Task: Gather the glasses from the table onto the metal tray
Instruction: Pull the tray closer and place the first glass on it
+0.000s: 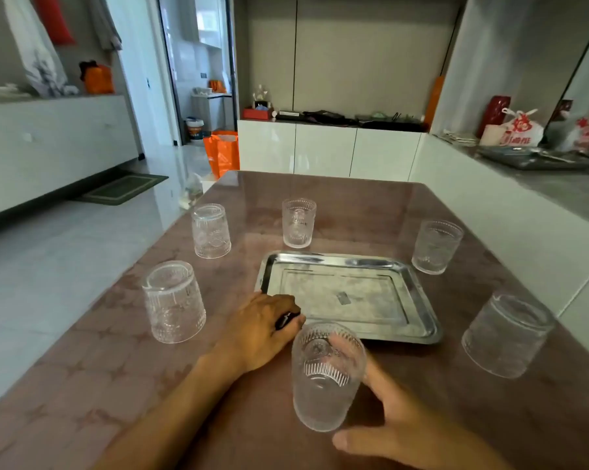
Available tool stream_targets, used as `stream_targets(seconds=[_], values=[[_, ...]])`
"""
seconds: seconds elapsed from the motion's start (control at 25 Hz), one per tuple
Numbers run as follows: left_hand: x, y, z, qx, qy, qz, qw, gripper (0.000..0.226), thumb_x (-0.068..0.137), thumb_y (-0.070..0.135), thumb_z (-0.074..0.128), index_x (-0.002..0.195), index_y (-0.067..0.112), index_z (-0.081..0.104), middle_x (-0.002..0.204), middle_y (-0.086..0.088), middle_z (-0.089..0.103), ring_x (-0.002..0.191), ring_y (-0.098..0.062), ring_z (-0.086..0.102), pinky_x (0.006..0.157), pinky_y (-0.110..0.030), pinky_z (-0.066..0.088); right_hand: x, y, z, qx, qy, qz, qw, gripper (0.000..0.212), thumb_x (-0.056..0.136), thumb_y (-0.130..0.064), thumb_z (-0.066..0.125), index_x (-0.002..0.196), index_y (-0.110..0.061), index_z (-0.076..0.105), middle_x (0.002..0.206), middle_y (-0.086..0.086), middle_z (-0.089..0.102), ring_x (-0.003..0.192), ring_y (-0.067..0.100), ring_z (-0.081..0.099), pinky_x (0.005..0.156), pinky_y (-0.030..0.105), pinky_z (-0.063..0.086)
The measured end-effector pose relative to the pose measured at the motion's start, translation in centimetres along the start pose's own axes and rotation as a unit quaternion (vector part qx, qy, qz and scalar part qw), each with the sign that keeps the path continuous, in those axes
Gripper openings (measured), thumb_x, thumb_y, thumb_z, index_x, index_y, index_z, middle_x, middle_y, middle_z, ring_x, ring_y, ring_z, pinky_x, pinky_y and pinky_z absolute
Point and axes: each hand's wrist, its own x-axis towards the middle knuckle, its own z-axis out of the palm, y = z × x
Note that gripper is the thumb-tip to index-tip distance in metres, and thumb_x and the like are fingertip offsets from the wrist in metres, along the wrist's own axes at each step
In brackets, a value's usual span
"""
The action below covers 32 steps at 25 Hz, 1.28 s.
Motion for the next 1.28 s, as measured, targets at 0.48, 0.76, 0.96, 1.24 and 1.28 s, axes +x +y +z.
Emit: stream_targets(seconds=[0.48,0.76,0.96,1.24,1.28], values=[[0.0,-0.6,0.9,-0.014,0.024,-0.021,0.999,0.046,0.09,0.061,0.032,0.105,0.033,0.064,0.115,0.018,0.066,0.106,-0.004,0.058,0.101,0.0,0.0,10.6,-6.2,-7.6,-0.1,0.324,0.014,0.941,0.079,0.051,-0.054,0.089,0.119,-0.04,0.052,0.111,-0.021,0.058,0.095,0.004,0.06,0.065,0.023,0.051],[0.0,-1.0,1.3,-0.017,0.005,-0.03,0.999,0.048,0.09,0.063,0.031,0.114,0.035,0.062,0.129,0.019,0.06,0.121,0.0,0.05,0.112,-0.022,0.008,20.2,-2.5,-5.2,-0.264,0.264,0.016,0.928,0.048,0.063,-0.046,0.086,0.099,-0.031,0.059,0.103,-0.006,0.065,0.093,0.02,0.061,0.071,0.031,0.051],[0.6,-1.4,1.5,-0.034,0.0,-0.029,0.999,0.042,0.09,0.061,0.034,0.105,0.034,0.063,0.115,0.018,0.064,0.111,-0.002,0.053,0.117,-0.036,0.022,22.1,-0.3,-4.2,-0.309,0.24,-0.03,0.92,0.048,0.069,-0.046,0.084,0.104,-0.026,0.057,0.108,-0.002,0.064,0.092,0.023,0.056,0.07,0.029,0.04],[0.2,-1.1,1.5,-0.008,0.004,-0.02,1.0,0.047,0.091,0.06,0.03,0.111,0.033,0.063,0.123,0.015,0.064,0.118,-0.005,0.053,0.117,-0.035,0.023,21.5,-0.1,-3.0,-0.321,0.239,-0.009,0.917,0.064,0.072,-0.038,0.084,0.122,-0.025,0.047,0.13,0.004,0.056,0.114,0.031,0.052,0.078,0.035,0.047],[0.1,-0.7,1.2,-0.005,0.008,-0.017,1.0,0.047,0.092,0.058,0.031,0.111,0.032,0.064,0.122,0.013,0.065,0.117,-0.007,0.055,0.114,-0.034,0.028,21.1,-0.3,-2.8,-0.311,0.231,0.004,0.922,0.076,0.072,-0.038,0.084,0.133,-0.025,0.04,0.138,0.006,0.049,0.122,0.031,0.047,0.087,0.038,0.048]])
